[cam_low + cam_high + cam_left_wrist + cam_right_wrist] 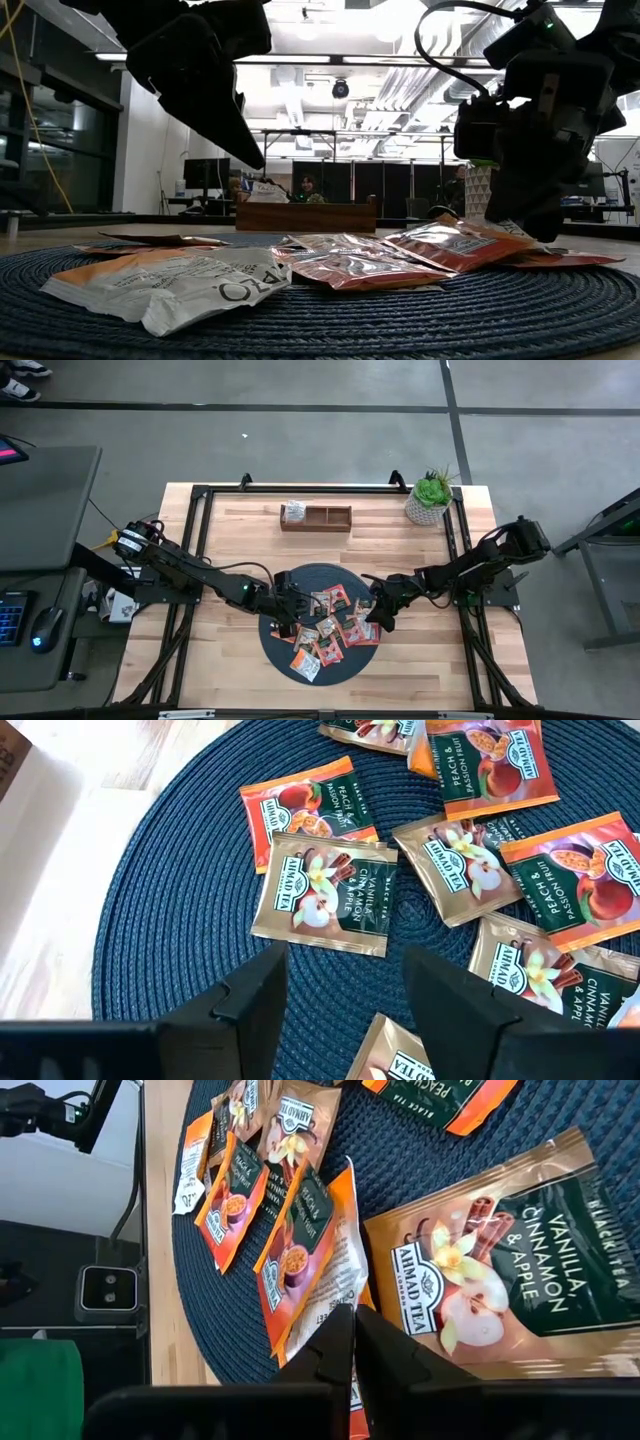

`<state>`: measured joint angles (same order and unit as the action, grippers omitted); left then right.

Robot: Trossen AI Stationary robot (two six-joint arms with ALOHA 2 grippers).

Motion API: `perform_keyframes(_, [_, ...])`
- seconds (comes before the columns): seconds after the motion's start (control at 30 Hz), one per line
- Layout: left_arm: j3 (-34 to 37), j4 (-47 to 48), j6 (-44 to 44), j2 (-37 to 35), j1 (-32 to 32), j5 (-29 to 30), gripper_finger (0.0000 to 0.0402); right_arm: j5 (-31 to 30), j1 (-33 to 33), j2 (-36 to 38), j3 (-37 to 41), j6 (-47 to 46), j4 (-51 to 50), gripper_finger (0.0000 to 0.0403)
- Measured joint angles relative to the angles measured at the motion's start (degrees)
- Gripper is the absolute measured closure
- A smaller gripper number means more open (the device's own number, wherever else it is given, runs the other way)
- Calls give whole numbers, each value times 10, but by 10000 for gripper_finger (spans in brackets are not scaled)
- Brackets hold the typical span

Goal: Pick & Place Tea
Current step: Put the white tea bag into the left section of the wooden organizer

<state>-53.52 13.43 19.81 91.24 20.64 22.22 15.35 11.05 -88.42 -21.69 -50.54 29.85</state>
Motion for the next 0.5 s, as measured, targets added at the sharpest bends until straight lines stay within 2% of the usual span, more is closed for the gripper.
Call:
perform_keyframes(0.27, [0,0,0,0,0,-2,208,0,0,7,0,-1,-1,400])
perform_keyframes(0.5, [0,0,0,0,0,-8,209,-13,-2,60,0,14,-35,402])
